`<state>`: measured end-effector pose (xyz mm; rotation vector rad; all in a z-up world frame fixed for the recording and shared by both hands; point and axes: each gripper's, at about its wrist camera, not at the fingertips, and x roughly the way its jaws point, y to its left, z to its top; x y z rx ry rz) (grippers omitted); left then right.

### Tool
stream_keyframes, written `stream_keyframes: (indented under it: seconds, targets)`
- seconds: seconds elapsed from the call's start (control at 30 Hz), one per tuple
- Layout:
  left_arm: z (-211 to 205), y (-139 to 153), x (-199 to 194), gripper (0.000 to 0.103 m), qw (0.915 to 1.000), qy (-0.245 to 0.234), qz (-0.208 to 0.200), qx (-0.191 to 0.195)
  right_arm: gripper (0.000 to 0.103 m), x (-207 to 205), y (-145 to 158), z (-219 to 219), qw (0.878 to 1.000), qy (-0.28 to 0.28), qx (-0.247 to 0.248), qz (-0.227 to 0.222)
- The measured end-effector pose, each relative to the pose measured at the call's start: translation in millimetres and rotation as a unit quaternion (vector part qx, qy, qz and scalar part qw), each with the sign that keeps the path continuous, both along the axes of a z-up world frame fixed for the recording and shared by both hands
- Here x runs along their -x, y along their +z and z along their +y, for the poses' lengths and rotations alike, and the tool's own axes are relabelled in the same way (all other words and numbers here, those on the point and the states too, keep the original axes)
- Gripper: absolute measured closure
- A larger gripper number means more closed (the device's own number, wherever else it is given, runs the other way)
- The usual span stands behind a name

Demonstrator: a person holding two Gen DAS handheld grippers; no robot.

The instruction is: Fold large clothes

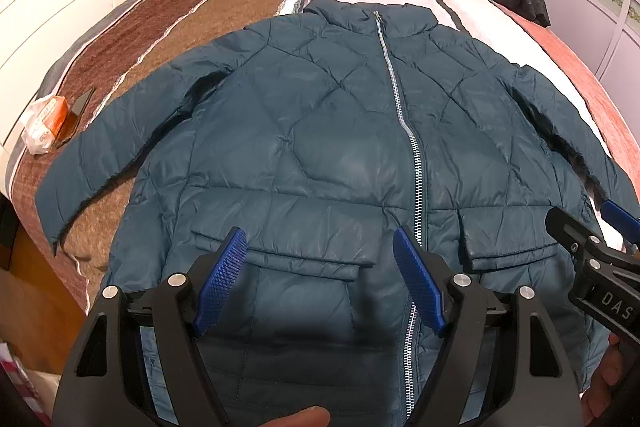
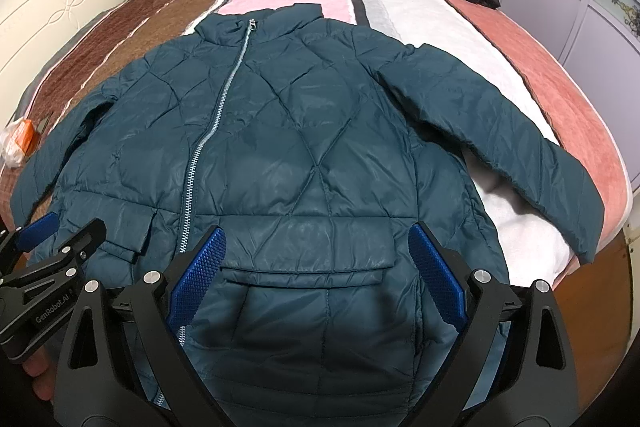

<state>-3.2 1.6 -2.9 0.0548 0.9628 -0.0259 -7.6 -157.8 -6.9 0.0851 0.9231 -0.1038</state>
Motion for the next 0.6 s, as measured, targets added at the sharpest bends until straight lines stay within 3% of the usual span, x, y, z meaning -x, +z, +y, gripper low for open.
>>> stream_keyframes:
  seconds: [0.6]
  targets:
    - [0.9, -1.3, -1.9, 0.029, 1.0, 0.0, 0.002, 0.0, 0.011, 0.1, -0.2, 0.0, 1.0, 0.0, -0.001, 0.001]
